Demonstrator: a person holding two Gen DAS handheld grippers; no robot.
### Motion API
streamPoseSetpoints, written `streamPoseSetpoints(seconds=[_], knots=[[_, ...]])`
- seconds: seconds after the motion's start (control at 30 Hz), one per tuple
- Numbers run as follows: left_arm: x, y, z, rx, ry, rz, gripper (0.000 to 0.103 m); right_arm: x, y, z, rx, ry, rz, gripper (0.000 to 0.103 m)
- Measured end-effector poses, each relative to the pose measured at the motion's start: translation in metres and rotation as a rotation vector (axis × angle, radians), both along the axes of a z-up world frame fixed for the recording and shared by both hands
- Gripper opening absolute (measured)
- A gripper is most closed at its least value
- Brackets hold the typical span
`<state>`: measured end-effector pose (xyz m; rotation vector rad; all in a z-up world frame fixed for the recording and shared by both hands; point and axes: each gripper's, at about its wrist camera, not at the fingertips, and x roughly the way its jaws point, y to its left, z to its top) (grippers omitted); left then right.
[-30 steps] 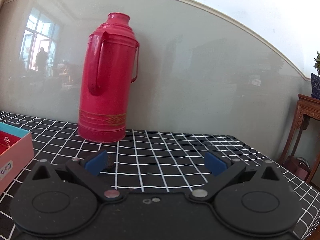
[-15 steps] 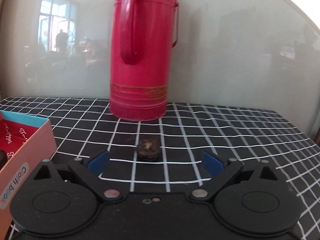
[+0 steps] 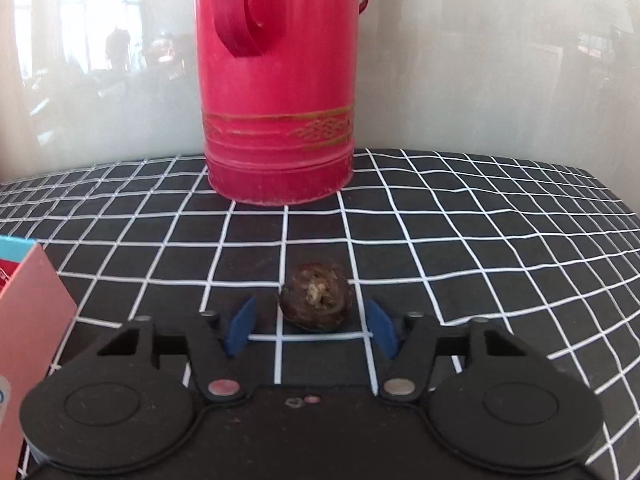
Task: Organize fruits
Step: 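Reach the right gripper to the last dark brown fruit and close, then carry the dark fruit into the red box and open the right gripper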
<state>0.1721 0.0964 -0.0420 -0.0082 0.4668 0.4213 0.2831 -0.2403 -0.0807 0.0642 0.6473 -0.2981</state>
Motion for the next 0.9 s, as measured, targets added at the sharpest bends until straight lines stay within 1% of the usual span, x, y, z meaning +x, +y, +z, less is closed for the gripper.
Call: streamPoseSetpoints(seconds=[0.03, 0.2, 0.33, 0.47, 0.6, 0.73, 0.83, 0.9], knots=[[0.001, 0.002, 0.000, -0.003, 0.003, 0.002, 0.103, 0.000, 0.001, 0.001, -0.013, 0.001, 0.006, 0.031], [0.002, 0.005, -0.001, -0.027, 0.013, 0.011, 0.103, -0.003, 0.007, 0.001, -0.028, -0.013, 0.036, 0.031], [0.002, 0.007, -0.001, -0.036, 0.015, 0.015, 0.103, -0.017, 0.020, 0.014, -0.029, -0.074, 0.093, 0.031], [0.001, 0.010, -0.001, -0.044, 0.017, 0.025, 0.103, -0.038, 0.041, 0.031, 0.009, -0.151, 0.206, 0.031], [0.002, 0.013, -0.003, -0.055, 0.032, 0.034, 0.103, -0.056, 0.066, 0.043, 0.046, -0.200, 0.355, 0.031], [0.002, 0.015, -0.005, -0.053, 0.044, 0.038, 0.103, -0.063, 0.090, 0.047, 0.076, -0.204, 0.487, 0.031], [0.000, 0.016, -0.006, -0.046, 0.050, 0.038, 0.103, -0.068, 0.109, 0.045, 0.060, -0.188, 0.556, 0.031], [-0.002, 0.018, -0.006, -0.042, 0.053, 0.037, 0.103, -0.070, 0.120, 0.043, 0.047, -0.172, 0.581, 0.031]])
